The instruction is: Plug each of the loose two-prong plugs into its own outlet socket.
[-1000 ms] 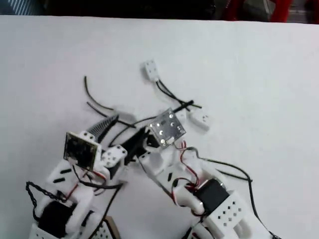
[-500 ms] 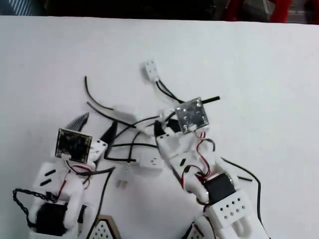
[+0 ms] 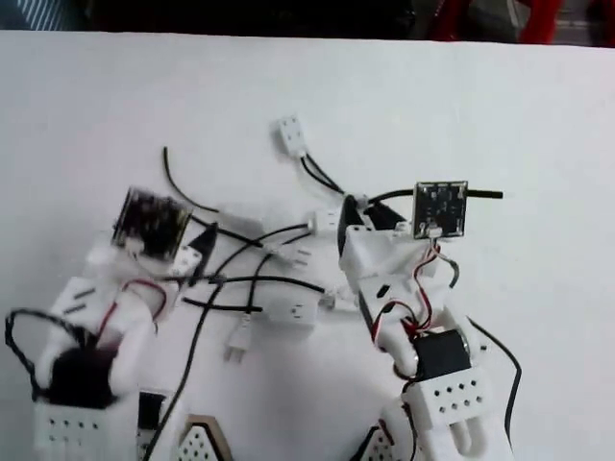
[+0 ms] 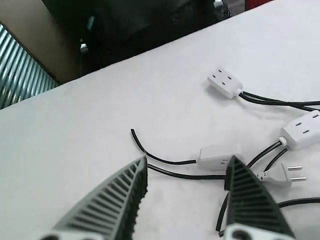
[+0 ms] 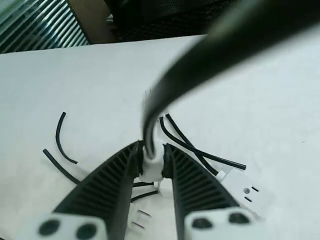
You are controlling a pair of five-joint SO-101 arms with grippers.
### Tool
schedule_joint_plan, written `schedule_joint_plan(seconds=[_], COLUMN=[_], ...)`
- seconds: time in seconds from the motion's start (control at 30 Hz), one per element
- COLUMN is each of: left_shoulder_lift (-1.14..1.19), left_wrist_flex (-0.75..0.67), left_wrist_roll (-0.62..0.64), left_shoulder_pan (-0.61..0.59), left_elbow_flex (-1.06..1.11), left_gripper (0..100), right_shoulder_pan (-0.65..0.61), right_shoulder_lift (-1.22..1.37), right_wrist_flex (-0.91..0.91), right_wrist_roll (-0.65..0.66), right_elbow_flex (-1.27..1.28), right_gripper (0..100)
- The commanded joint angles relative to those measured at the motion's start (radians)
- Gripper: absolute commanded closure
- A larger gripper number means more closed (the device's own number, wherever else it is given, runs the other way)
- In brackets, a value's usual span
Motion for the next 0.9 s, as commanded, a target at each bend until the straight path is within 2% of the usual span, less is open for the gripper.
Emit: schedule_joint_plan(seconds=[0.0, 0.1, 0.2, 0.37, 0.53, 0.7, 0.87], left_shoulder_lift=[0.358, 0.529, 0.647, 0.713, 0.76, 0.886, 1.073], left_wrist_flex=[0.026, 0.025, 0.025, -0.032, -0.081, -0.109, -0.104], left_wrist_roll=[-0.086, -0.124, -0.097, -0.055, -0.144, -0.183, -0.235], left_shoulder_pan=[-0.001, -0.001, -0.001, 0.038, 0.122, 0.199, 0.24], left_elbow_flex=[-0.279, -0.368, -0.397, -0.397, -0.402, -0.443, -0.557], left_gripper=[74, 74, 74, 74, 74, 74, 67], right_shoulder_pan=[0.012, 0.012, 0.012, 0.013, 0.051, 0.143, 0.159], right_shoulder_lift=[-0.001, 0.071, 0.213, 0.495, 0.704, 0.782, 0.782], right_wrist_flex=[-0.021, -0.047, -0.088, -0.171, -0.249, -0.263, -0.263], right_wrist_roll=[-0.006, 0.0, 0.009, 0.04, 0.041, 0.034, 0.034], right_elbow_flex=[-0.011, -0.031, -0.077, -0.172, -0.247, -0.307, -0.307], right_gripper=[98.1, 98.1, 98.1, 98.1, 98.1, 98.1, 98.1])
